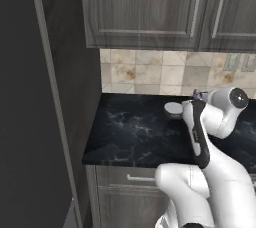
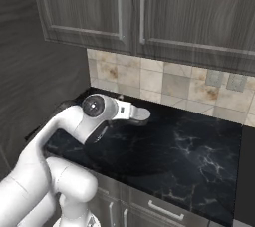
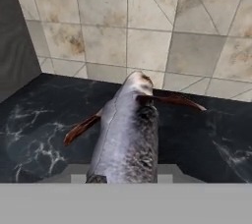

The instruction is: Take the fish from the fridge and place it on the digital scale on the counter by the fridge. Wait a few seconds for a reading, then move it to the plate on the dining counter.

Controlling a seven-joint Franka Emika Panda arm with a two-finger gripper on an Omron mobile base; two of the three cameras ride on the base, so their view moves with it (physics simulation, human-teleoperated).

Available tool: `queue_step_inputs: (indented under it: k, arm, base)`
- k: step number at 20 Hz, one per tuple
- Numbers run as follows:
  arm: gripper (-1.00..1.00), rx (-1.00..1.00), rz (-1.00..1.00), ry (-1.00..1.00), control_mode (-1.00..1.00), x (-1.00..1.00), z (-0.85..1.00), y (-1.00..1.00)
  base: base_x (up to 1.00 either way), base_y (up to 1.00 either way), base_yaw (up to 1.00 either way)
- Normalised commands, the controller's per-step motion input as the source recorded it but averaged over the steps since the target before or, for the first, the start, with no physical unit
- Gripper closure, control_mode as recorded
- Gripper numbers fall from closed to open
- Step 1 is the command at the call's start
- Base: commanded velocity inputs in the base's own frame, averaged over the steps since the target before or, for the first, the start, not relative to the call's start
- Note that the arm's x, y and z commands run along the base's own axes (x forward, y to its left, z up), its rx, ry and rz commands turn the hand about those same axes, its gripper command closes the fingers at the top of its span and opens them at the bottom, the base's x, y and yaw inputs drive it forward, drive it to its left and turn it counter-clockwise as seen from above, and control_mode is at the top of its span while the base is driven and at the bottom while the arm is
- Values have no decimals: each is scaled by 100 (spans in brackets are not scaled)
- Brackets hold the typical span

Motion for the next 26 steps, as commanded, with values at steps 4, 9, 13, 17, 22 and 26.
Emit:
queue_step_inputs:
  k: [4, 9, 13, 17, 22, 26]
  arm:
    - [100, 6, -8, 19, -100, -94, 89, 18]
    - [100, 4, -11, 29, -100, -63, 51, 30]
    - [100, 1, -8, 23, -100, -49, 15, 18]
    - [100, 0, -1, 1, 100, -19, 0, 2]
    - [100, 0, 0, 0, 100, 0, 0, 0]
    - [100, 0, 0, 0, 100, 0, 0, 0]
  base:
    - [0, 0, 0]
    - [0, 0, 0]
    - [0, 0, 0]
    - [-72, 8, -4]
    - [-100, 1, -15]
    - [-100, -10, -34]
